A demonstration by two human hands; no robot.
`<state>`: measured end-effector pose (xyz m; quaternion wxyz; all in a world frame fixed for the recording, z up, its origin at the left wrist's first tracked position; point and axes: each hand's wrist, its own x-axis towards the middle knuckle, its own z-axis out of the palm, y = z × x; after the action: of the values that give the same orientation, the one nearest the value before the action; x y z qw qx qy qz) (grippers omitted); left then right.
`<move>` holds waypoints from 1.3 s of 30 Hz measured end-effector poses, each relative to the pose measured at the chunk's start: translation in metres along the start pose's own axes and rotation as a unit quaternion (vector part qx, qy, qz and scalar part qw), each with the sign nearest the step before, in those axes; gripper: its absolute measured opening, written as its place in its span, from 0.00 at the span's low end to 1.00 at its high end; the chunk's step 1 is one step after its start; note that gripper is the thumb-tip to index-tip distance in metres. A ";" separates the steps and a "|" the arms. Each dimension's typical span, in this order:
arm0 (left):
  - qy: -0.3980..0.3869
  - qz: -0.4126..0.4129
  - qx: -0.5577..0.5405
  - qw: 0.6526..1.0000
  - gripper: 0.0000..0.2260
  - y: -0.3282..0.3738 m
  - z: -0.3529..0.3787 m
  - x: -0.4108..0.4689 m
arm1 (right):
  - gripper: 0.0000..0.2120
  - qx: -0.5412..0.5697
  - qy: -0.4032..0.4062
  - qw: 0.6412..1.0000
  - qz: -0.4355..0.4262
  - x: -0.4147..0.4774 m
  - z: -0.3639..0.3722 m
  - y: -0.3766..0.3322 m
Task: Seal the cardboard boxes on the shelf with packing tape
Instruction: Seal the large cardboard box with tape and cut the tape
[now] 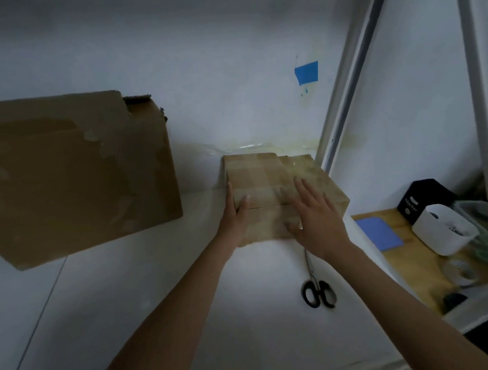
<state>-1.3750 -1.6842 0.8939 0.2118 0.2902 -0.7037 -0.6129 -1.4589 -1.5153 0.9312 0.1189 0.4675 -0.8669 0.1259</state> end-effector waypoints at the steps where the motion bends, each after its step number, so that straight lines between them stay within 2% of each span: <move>1: -0.002 -0.005 0.007 1.000 0.31 0.001 0.000 0.001 | 0.31 -0.024 -0.040 0.999 0.007 0.005 0.004 -0.001; 3: -0.010 -0.017 0.026 0.999 0.31 0.006 0.000 0.003 | 0.30 -0.033 -0.071 0.997 0.025 0.012 0.014 -0.002; 6: -0.019 -0.028 0.072 0.997 0.33 0.013 -0.004 0.005 | 0.29 -0.028 -0.063 0.997 0.037 0.021 0.013 -0.002; 8: -0.034 -0.022 0.169 0.985 0.33 0.018 -0.015 0.004 | 0.28 -0.033 -0.067 0.996 0.043 0.023 0.010 -0.001; 10: -0.034 0.009 0.324 0.945 0.31 0.024 -0.031 0.001 | 0.26 -0.043 -0.072 0.995 0.057 0.023 0.010 -0.003; 12: 0.002 0.069 0.411 0.909 0.29 0.033 -0.054 -0.006 | 0.24 -0.049 -0.058 0.995 0.067 0.026 0.010 -0.006; 16: 0.160 0.207 0.401 0.878 0.28 0.062 -0.129 -0.022 | 0.14 -0.100 -0.058 0.989 0.089 0.040 0.010 -0.029; 19: 0.304 0.274 0.462 0.787 0.31 0.082 -0.201 -0.026 | 0.13 -0.166 -0.073 0.978 0.105 0.046 0.015 -0.048; 21: 0.360 0.247 0.538 0.722 0.38 0.095 -0.248 -0.027 | 0.13 -0.198 -0.070 0.970 0.119 0.049 0.022 -0.055; 22: 0.371 0.219 0.562 0.706 0.44 0.100 -0.270 -0.026 | 0.13 -0.208 -0.078 0.966 0.130 0.049 0.025 -0.058; 24: 0.370 0.159 0.583 0.705 0.52 0.111 -0.307 -0.029 | 0.13 -0.217 -0.079 0.963 0.136 0.050 0.030 -0.063; 25: 0.356 0.142 0.593 0.708 0.52 0.117 -0.318 -0.031 | 0.13 -0.208 -0.082 0.964 0.141 0.048 0.031 -0.065; 27: 0.327 0.152 0.595 0.719 0.41 0.129 -0.335 -0.034 | 0.16 -0.186 -0.117 0.960 0.173 0.047 0.031 -0.069; 29: 0.313 0.176 0.561 0.746 0.26 0.143 -0.341 -0.035 | 0.18 -0.177 -0.100 0.961 0.188 0.047 0.041 -0.062; 31: 0.300 0.167 0.541 0.767 0.20 0.151 -0.344 -0.033 | 0.19 -0.158 -0.099 0.967 0.175 0.046 0.041 -0.062; 32: 0.295 0.162 0.535 0.775 0.20 0.153 -0.345 -0.032 | 0.19 -0.192 -0.112 0.962 0.157 0.044 0.038 -0.064; 33: 0.291 0.163 0.527 0.781 0.21 0.154 -0.345 -0.033 | 0.19 -0.164 -0.127 0.965 0.159 0.043 0.034 -0.067; 37: 0.273 0.170 0.511 0.797 0.24 0.154 -0.340 -0.046 | 0.20 -0.109 -0.081 0.971 0.196 0.046 0.044 -0.059; 39: 0.267 0.177 0.501 0.804 0.25 0.154 -0.332 -0.056 | 0.20 -0.071 -0.056 0.982 0.165 0.047 0.052 -0.050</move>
<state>-1.1397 -1.8798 1.1019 0.3213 0.3787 -0.8676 -0.0257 -1.4466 -1.5962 0.9026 0.0807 0.3144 -0.9442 0.0555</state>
